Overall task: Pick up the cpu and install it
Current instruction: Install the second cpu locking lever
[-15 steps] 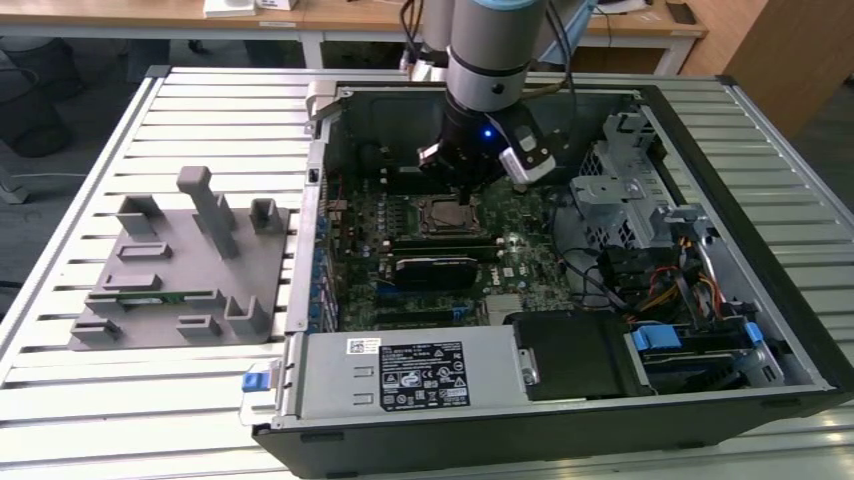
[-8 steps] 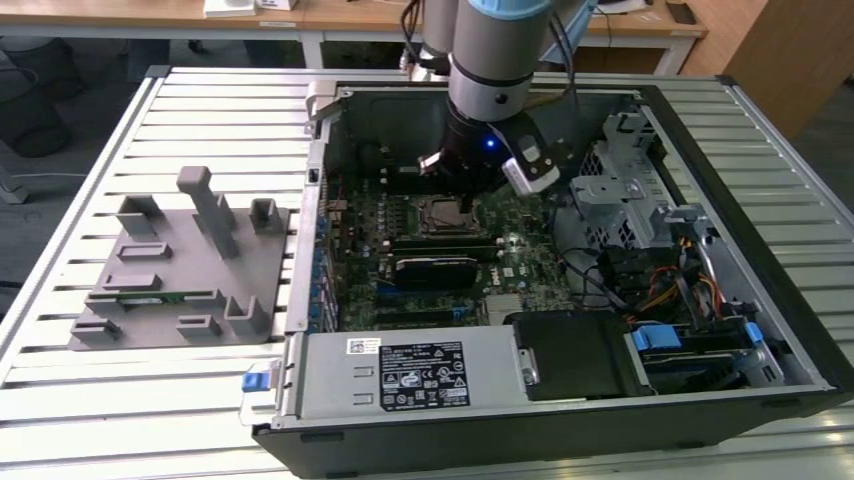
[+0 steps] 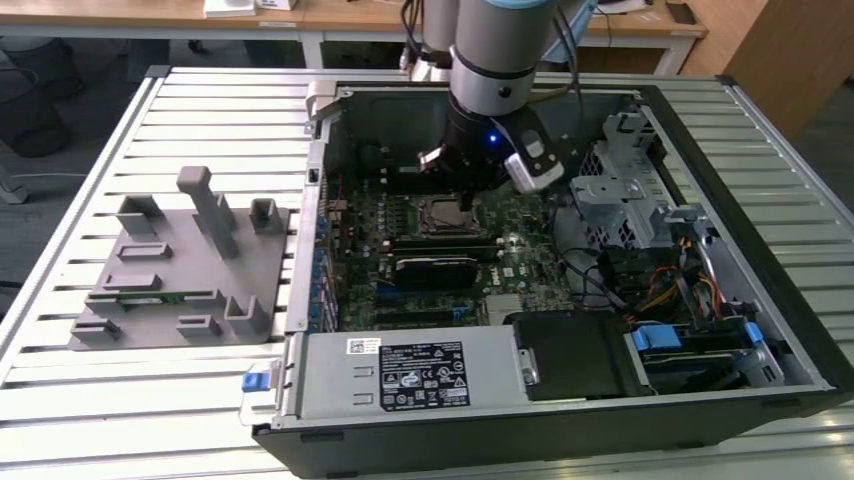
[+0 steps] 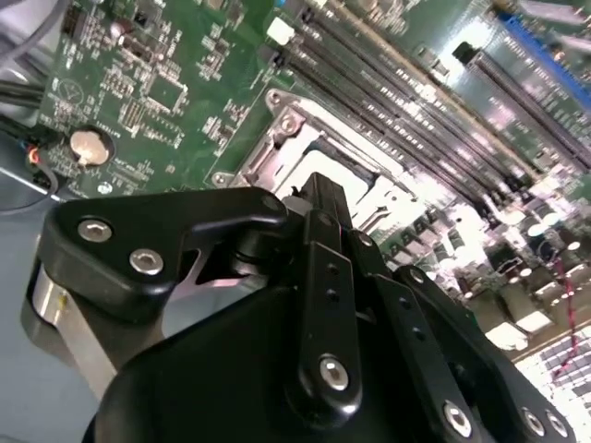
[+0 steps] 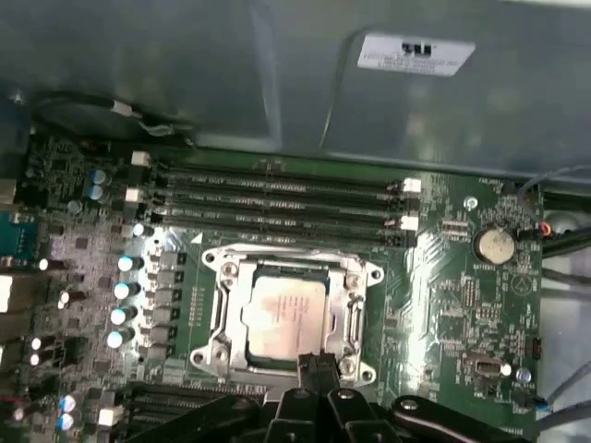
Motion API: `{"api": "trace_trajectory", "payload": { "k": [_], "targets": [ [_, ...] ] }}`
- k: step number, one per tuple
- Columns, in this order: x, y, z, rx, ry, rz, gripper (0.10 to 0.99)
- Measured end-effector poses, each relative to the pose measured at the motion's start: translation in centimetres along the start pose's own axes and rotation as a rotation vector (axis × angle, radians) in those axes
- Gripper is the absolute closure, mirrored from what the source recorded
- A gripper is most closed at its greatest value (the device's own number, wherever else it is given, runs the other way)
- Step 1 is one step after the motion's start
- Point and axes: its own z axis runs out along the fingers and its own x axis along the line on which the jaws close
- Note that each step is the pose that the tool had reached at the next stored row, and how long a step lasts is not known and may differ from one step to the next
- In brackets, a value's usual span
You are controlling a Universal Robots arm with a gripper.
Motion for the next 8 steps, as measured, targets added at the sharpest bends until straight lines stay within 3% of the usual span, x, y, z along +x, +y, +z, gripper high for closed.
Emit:
{"api": "trace_trajectory", "payload": {
  "k": [5,7,8],
  "targets": [
    [0.13,-1.57,-0.16,-0.001,0.001,0.0,0.98],
    [0.13,-1.83,-0.19,-0.002,0.0174,0.002,0.98],
    [0.14,-1.89,-0.19,-0.003,0.0214,0.002,0.98]
  ]
}}
